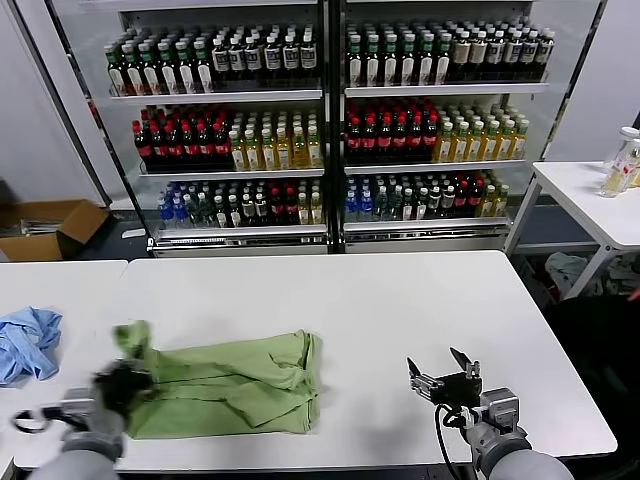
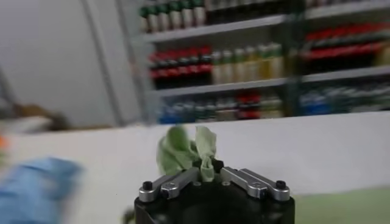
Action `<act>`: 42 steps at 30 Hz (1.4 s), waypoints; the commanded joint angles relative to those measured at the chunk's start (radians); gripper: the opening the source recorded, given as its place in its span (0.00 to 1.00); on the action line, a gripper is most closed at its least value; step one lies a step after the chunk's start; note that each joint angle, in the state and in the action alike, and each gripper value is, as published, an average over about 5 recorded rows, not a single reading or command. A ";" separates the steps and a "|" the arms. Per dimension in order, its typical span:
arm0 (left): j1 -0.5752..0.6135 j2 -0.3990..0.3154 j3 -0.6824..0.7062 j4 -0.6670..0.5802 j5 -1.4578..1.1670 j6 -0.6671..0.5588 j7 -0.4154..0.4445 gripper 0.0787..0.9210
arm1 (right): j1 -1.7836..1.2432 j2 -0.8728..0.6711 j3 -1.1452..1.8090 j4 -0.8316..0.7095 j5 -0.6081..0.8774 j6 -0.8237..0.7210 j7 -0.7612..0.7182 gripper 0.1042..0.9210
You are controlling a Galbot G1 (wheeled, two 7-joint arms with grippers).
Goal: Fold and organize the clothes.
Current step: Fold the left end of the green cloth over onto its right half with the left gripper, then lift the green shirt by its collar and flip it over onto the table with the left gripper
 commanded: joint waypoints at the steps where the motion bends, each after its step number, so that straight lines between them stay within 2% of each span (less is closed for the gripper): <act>1: -0.100 -0.247 0.406 -0.011 -0.067 -0.017 0.064 0.02 | 0.004 0.003 0.004 -0.009 -0.001 0.000 0.001 0.88; 9: -0.175 -0.269 0.390 0.114 -0.036 -0.036 0.051 0.02 | 0.004 0.005 0.003 -0.012 -0.001 0.000 0.001 0.88; 15: -0.207 -0.337 0.438 0.135 -0.021 -0.085 0.077 0.05 | 0.005 0.006 -0.001 -0.008 -0.003 0.000 0.003 0.88; 18: -0.204 -0.357 0.452 0.102 -0.012 -0.102 0.093 0.13 | 0.008 0.007 -0.006 -0.004 -0.004 -0.001 0.004 0.88; 20: -0.178 -0.330 0.432 0.046 -0.009 -0.107 0.100 0.20 | 0.011 0.004 -0.008 -0.001 -0.003 -0.001 0.003 0.88; 22: -0.131 -0.272 0.370 -0.026 -0.007 -0.109 0.100 0.28 | 0.016 0.001 -0.008 -0.002 -0.002 -0.001 0.001 0.88; 25: -0.041 -0.157 0.197 -0.073 -0.001 -0.115 0.090 0.38 | 0.023 -0.001 -0.008 -0.008 0.000 0.000 -0.002 0.88; 28: 0.035 -0.065 0.009 -0.001 0.022 -0.113 0.090 0.48 | 0.026 0.002 -0.011 -0.015 -0.001 0.000 -0.007 0.88; 30: 0.058 -0.039 -0.063 0.077 0.050 -0.112 0.095 0.54 | 0.027 0.004 -0.014 -0.021 -0.001 0.000 -0.010 0.88; 34: 0.055 -0.058 -0.080 0.183 0.075 -0.109 0.098 0.69 | 0.025 0.003 -0.014 -0.031 -0.003 0.000 -0.012 0.88; 38: 0.033 -0.090 -0.052 0.217 0.072 -0.104 0.099 0.82 | 0.019 -0.003 -0.003 -0.033 -0.003 0.000 -0.014 0.88; 42: 0.010 -0.096 -0.053 0.242 0.035 -0.104 0.105 0.88 | 0.016 -0.004 0.004 -0.036 -0.003 0.000 -0.014 0.88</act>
